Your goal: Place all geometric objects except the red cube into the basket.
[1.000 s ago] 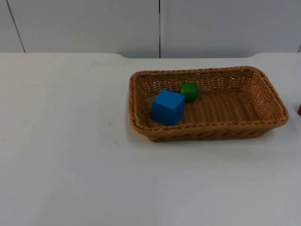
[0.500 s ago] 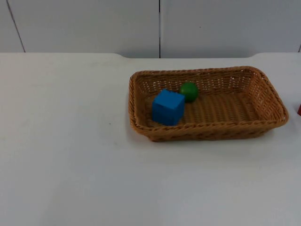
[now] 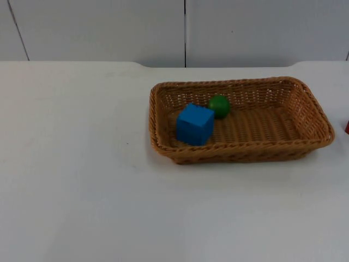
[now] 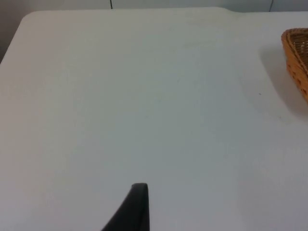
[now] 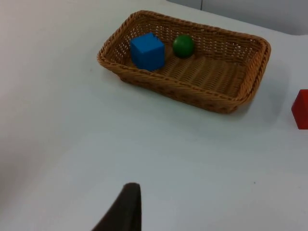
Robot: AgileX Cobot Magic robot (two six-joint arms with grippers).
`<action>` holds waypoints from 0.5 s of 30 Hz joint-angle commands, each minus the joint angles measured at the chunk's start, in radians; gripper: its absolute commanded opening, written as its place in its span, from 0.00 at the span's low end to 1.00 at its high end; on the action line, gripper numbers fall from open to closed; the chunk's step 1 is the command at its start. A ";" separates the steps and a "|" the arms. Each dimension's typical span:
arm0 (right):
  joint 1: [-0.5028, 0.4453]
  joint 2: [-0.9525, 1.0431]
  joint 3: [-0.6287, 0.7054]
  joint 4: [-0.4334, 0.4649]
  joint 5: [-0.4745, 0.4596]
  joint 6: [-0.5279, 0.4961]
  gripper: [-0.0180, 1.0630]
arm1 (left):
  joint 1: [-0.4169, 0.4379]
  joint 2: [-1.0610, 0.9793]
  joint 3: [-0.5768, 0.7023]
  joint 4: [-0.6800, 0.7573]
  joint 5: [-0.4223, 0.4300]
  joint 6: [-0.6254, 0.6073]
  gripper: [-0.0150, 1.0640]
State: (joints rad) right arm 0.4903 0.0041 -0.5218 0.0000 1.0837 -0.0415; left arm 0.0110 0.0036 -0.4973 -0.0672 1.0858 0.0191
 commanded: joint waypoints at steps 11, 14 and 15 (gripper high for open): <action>-0.022 -0.004 0.007 0.006 -0.004 0.004 0.99 | 0.002 -0.004 0.005 -0.003 -0.013 -0.009 0.99; -0.097 -0.004 0.007 0.011 -0.004 0.004 0.99 | 0.002 -0.004 0.005 -0.003 -0.013 -0.009 0.99; -0.132 -0.004 0.007 0.011 -0.007 0.004 0.99 | 0.002 -0.004 0.005 -0.003 -0.013 -0.009 0.99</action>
State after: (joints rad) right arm 0.4157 0.0041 -0.5218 0.0068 1.0837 -0.0396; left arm 0.0110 0.0036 -0.4973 -0.0672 1.0858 0.0191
